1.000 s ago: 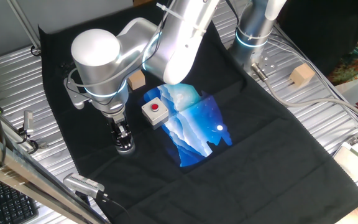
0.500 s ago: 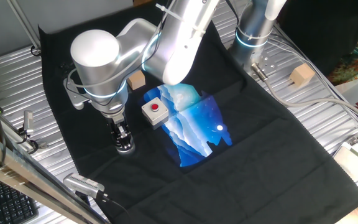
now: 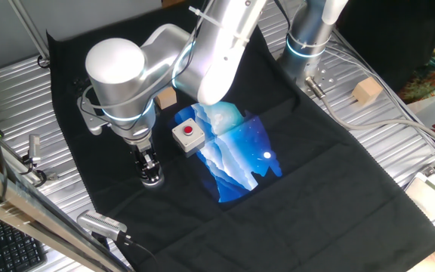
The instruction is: Screw the lid onto the jar
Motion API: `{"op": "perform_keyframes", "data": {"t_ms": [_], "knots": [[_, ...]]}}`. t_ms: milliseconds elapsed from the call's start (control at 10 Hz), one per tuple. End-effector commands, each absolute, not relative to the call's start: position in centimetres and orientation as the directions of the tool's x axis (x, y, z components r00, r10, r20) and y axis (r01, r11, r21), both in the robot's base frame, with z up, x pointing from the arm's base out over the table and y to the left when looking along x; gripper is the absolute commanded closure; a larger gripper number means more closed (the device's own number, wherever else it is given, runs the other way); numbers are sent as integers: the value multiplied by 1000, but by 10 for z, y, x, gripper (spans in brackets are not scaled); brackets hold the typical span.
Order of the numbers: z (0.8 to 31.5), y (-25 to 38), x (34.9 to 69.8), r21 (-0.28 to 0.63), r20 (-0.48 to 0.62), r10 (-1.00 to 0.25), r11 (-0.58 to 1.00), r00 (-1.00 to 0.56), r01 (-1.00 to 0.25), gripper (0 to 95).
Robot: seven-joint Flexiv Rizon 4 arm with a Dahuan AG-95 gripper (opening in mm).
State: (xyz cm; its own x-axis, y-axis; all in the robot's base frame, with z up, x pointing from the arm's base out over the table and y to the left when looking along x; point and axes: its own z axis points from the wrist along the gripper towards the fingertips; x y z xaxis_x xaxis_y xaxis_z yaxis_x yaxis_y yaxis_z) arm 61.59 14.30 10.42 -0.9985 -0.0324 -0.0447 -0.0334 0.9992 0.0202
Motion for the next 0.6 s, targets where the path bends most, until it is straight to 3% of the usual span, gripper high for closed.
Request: {"op": "perform_keyframes", "data": {"t_ms": [100,600], "knots": [[104,143,616,17,-42,-35,999,-999,-36,950],[99,139,614,25,-51,-36,999,-998,-37,950]]}}
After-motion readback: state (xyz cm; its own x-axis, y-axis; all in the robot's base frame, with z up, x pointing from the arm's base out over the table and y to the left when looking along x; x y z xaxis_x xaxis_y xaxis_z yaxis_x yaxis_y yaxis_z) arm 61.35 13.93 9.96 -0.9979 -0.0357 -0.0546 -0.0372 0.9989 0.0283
